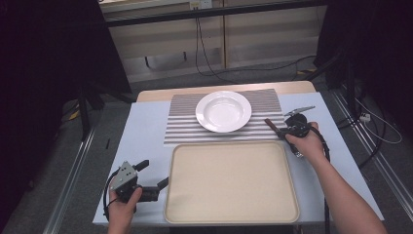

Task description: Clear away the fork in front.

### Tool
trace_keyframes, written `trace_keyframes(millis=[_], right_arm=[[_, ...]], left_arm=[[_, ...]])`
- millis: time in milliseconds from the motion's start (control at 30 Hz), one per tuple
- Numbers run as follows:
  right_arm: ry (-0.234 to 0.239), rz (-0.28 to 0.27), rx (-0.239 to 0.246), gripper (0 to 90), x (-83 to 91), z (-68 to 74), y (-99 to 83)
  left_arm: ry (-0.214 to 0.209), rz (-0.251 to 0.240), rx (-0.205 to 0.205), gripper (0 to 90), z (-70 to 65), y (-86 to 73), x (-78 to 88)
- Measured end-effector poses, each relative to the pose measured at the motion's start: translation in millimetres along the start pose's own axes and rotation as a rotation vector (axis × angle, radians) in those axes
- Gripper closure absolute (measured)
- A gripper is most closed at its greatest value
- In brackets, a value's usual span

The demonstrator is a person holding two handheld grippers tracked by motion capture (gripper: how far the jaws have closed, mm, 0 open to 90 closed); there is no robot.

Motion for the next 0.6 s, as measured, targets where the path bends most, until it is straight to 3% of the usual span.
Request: trace_keyframes(millis=[167,333,433,500,600], right_arm=[[0.005,0.029,0.028,77.9,5.0,0.5,-3.8],[0.023,0.037,0.010,76.9,7.2,-0.6,-6.8],[0.058,0.049,-0.035,65.4,6.2,1.8,-5.8],[0.039,0.074,0.007,66.0,5.3,3.4,-4.0],[0.009,0.127,0.024,65.9,4.1,5.9,-0.7]], left_arm=[[0.006,-0.009,0.003,2.5,0.8,0.7,2.1],[0.009,-0.007,0.000,2.5,0.9,0.4,2.7],[0.006,-0.010,0.003,2.5,0.7,0.7,2.3],[0.004,-0.009,0.004,2.5,0.6,0.6,2.2],[0.003,-0.010,-0.004,2.5,0.6,1.2,2.1]])
Point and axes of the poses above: each handheld gripper's, and its own axes: x roughly backward along the jaws, y roughly out of its top, z roughly to its left, the point moved 7 cm from there along -x, roughly forward along the jaws
